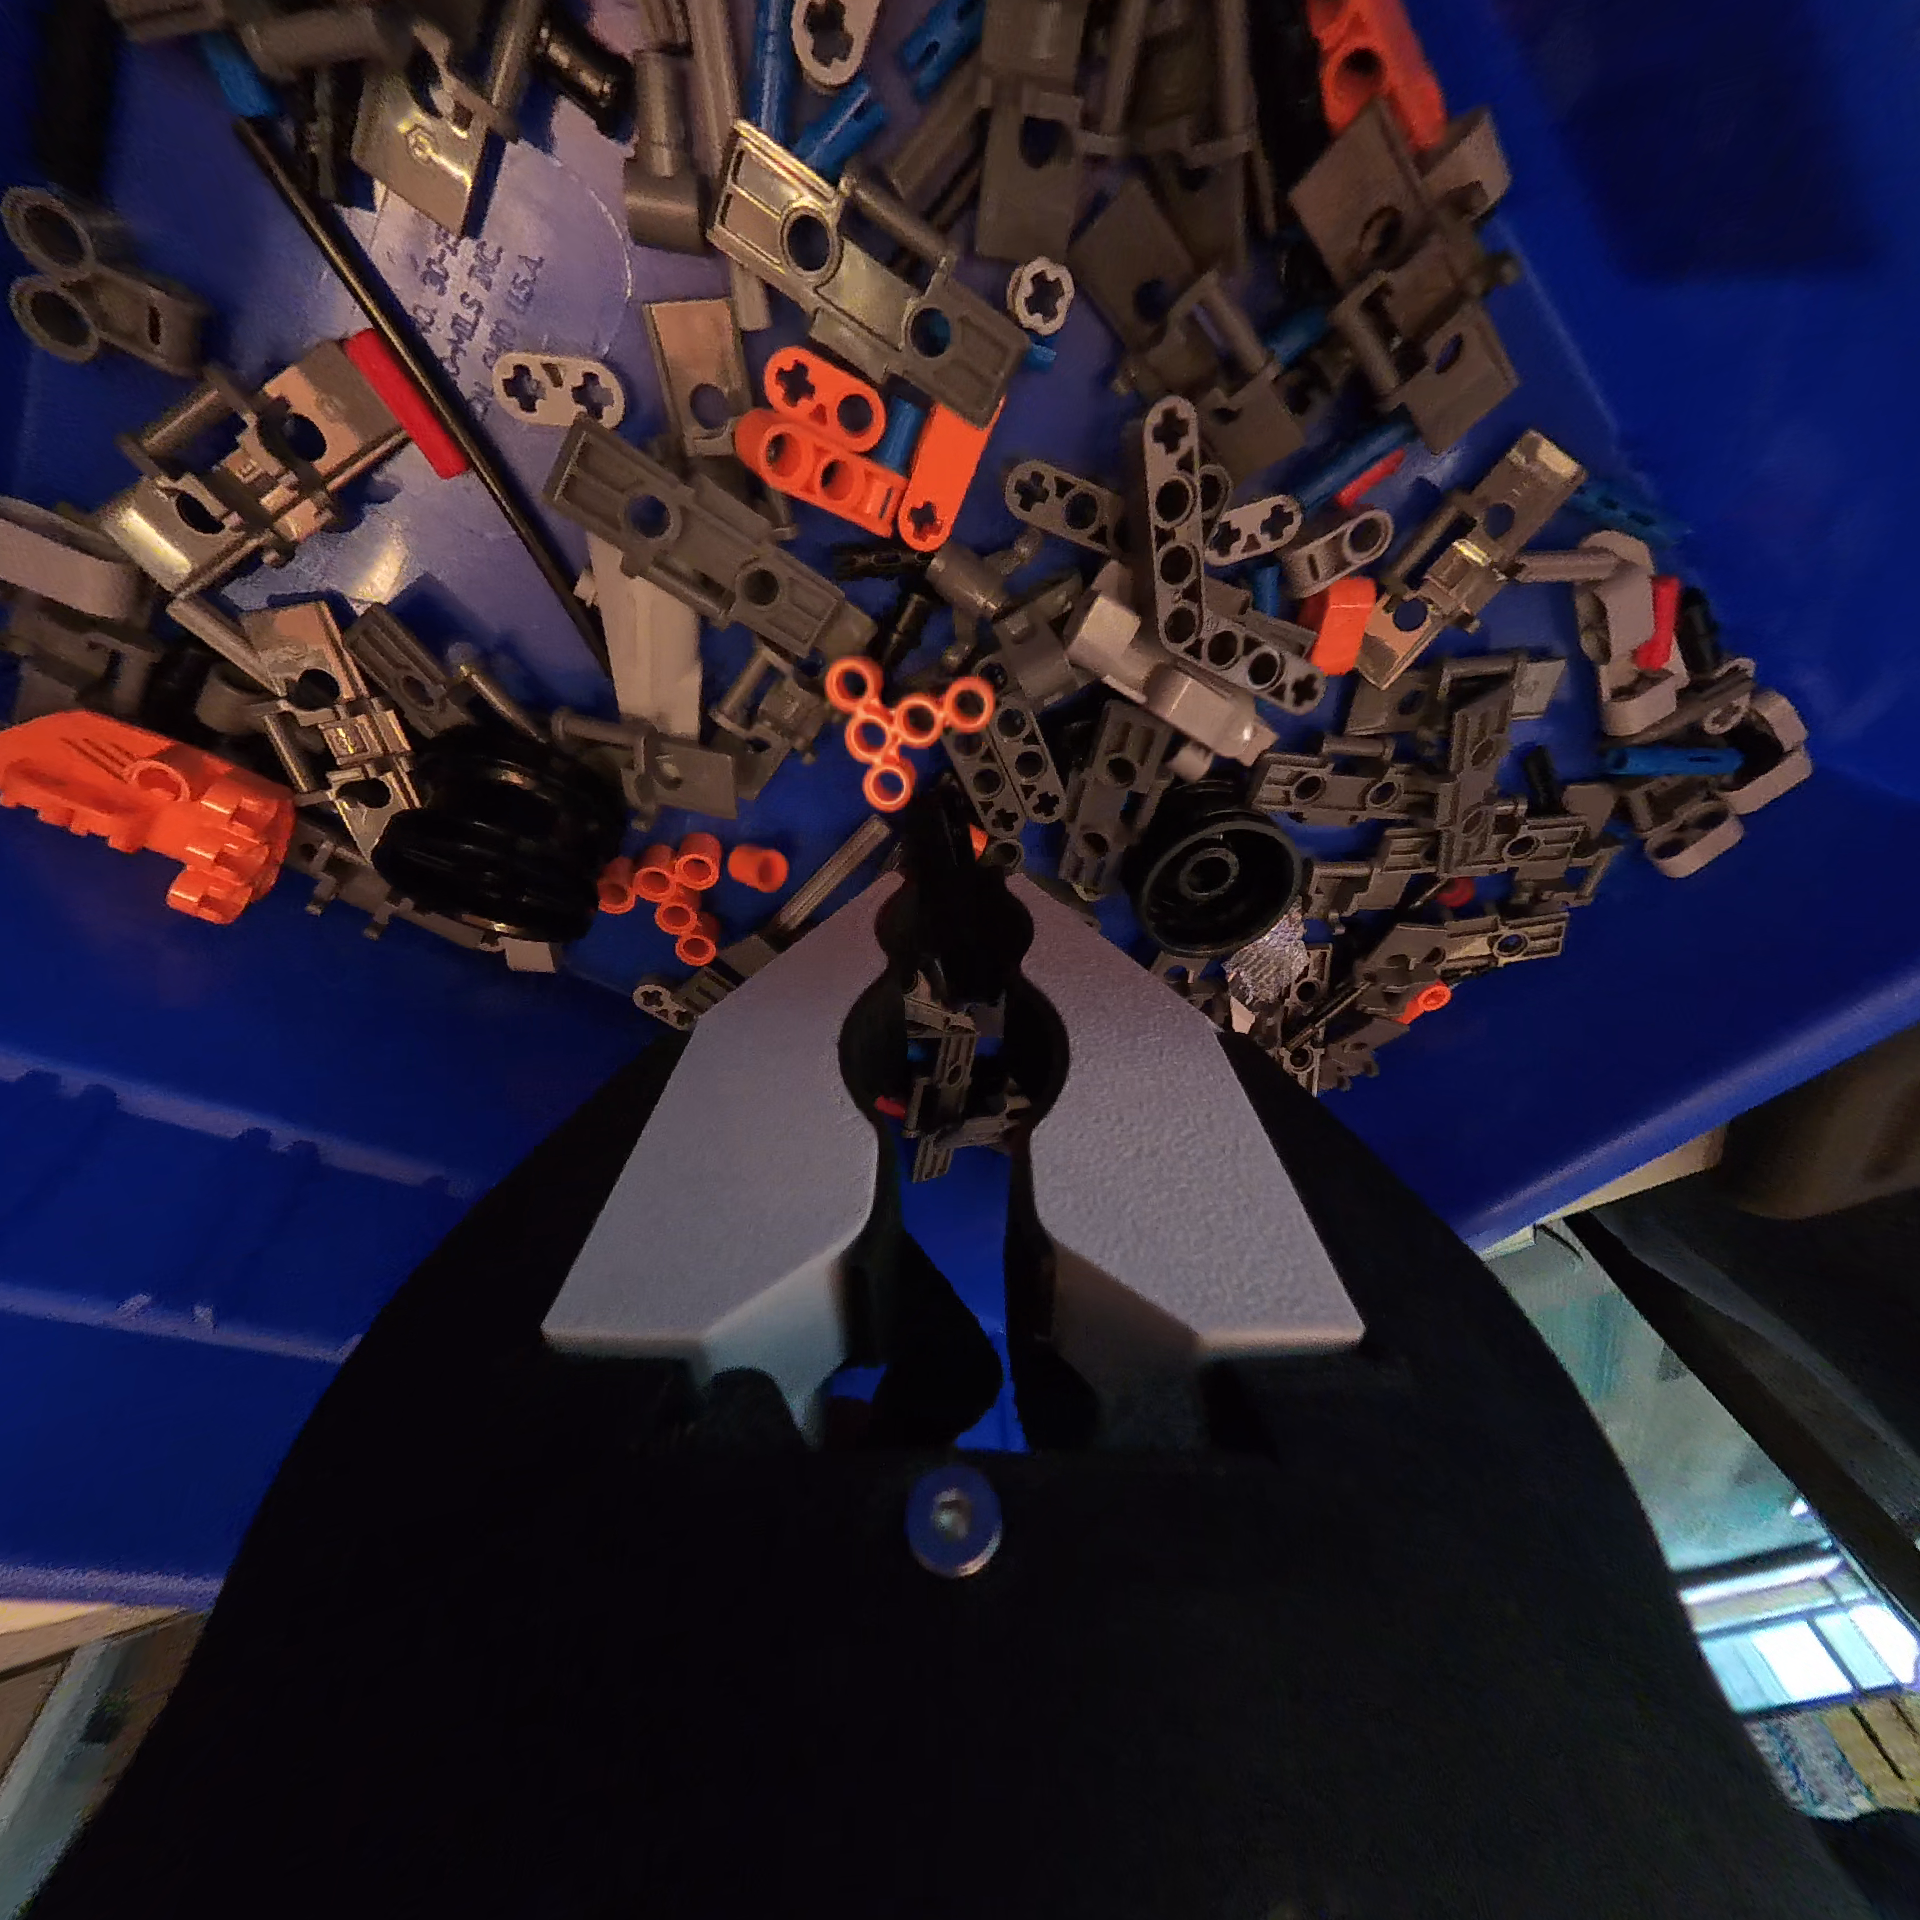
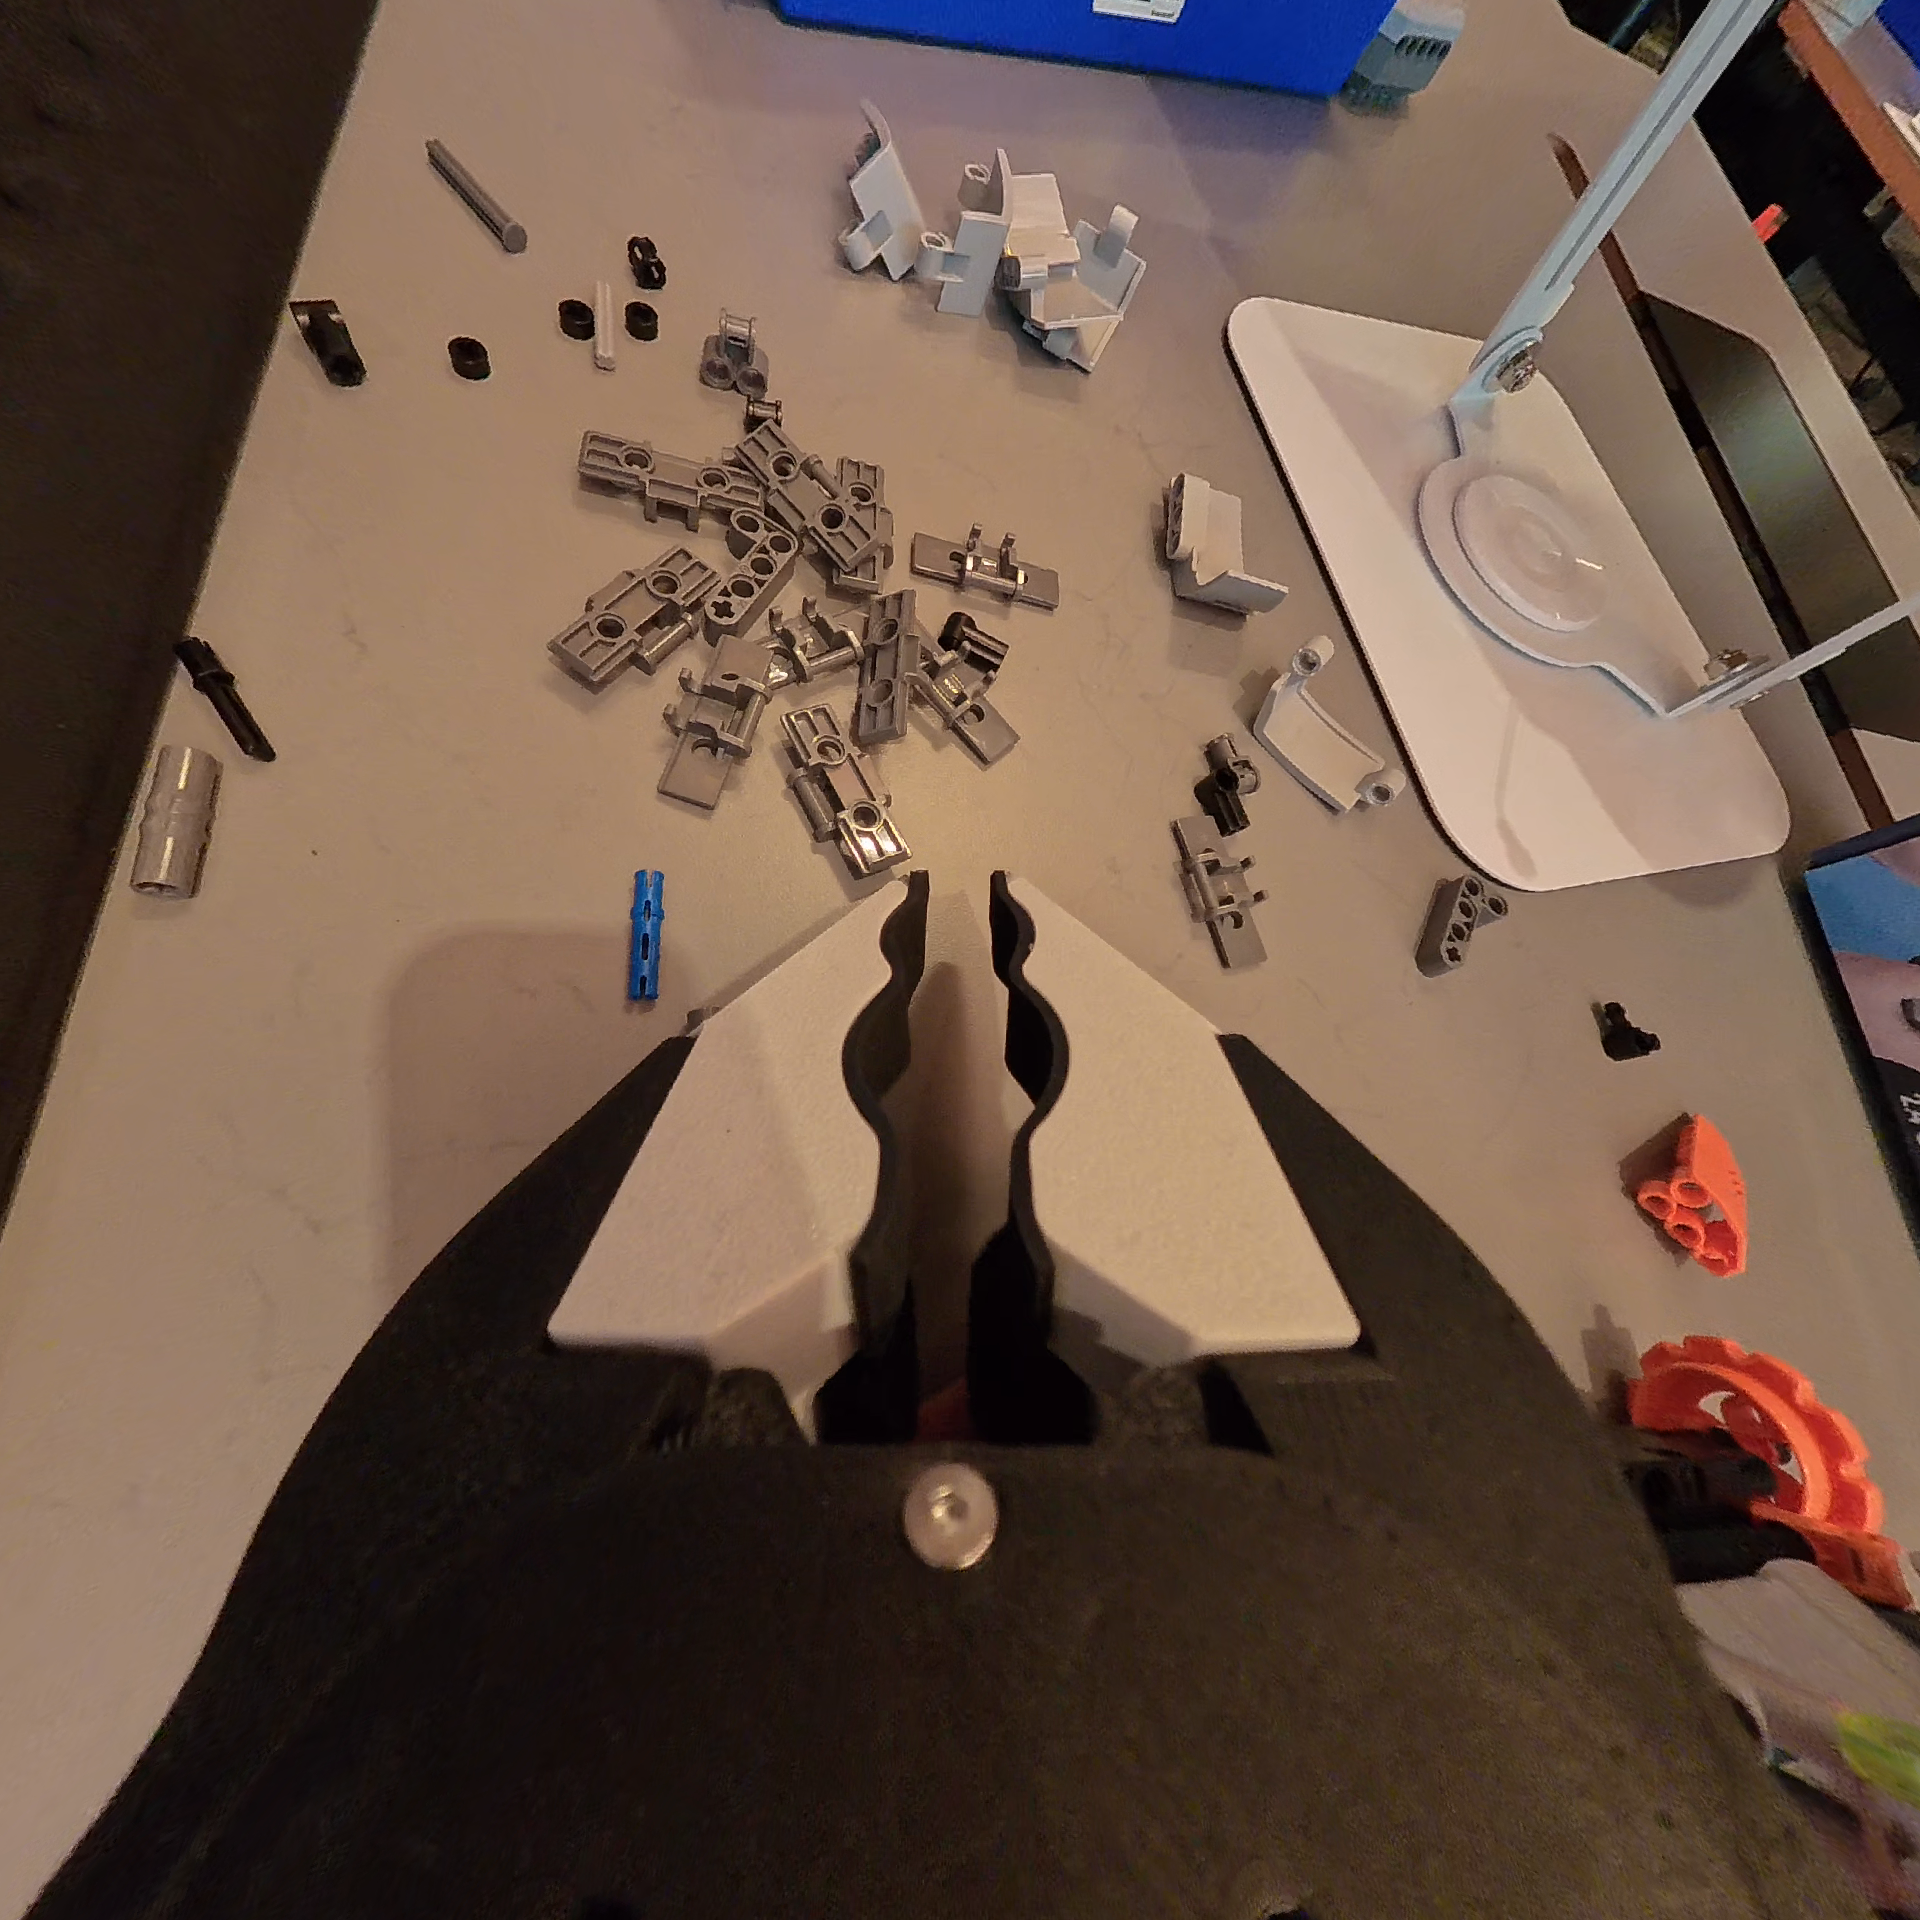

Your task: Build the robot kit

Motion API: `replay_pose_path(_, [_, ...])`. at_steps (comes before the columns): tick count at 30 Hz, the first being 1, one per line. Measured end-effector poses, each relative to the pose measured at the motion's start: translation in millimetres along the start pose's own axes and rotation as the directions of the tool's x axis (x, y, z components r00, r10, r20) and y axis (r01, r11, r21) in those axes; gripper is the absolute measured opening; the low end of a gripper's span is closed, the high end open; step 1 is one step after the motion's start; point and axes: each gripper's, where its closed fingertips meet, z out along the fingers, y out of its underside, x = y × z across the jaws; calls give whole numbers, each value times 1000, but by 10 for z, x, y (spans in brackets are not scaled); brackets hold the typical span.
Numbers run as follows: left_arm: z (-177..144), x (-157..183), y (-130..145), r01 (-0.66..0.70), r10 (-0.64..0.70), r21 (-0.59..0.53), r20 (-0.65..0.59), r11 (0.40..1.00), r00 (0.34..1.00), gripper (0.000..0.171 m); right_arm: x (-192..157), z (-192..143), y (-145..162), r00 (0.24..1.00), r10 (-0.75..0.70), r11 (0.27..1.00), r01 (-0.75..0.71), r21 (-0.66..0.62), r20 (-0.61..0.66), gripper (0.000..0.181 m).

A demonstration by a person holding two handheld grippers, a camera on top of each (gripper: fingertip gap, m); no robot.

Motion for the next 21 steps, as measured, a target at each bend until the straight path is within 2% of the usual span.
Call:
replay_pose_path(6, [-5, 21, 33, -25, 24, 25, 14, 999, 1000, 10, 1, -2, -3, 1000, 1, 1000, -1, 1, 1, 9])
replay_pose_path(11, [-169, 153, -79, -66, 67, 139, -4, 988, 998, 9, 3, -3, -5, 1000, 5, 1000, -5, 2, 4, 10])
replay_pose_path(13, [-148, 84, -22, -81, 75, 103, 61, 991, 995, 11, 3, -4, -6, 1000, 6, 1000, -6, 3, 4, 10])
replay_pose_path(14, [-152, 3, -24, -80, 68, 98, 116, 992, 991, 23, 2, -4, -6, 1000, 5, 1000, -5, 2, 4, 10])
replay_pose_path(16, [-215, -83, -40, -34, 17, 120, 139, 992, 990, 54, 2, -5, -7, 1000, 5, 1000, -5, 3, 3, 9])
replay_pose_path(18, [-290, -113, -11, -33, 14, 123, 152, 992, 988, 72, 0, -5, -7, 1000, 3, 1000, -3, 2, 3, 9])
replay_pose_path(20, [-249, -136, 138, -29, 23, 30, 173, 999, 985, 95, 1, -4, -6, 1000, 4, 1000, -4, 1, 4, 10])
replay_pose_path(21, [-202, -119, 146, -15, 12, 15, 158, 1000, 987, 98, 0, -4, -6, 1000, 4, 1000, -4, 1, 5, 10])
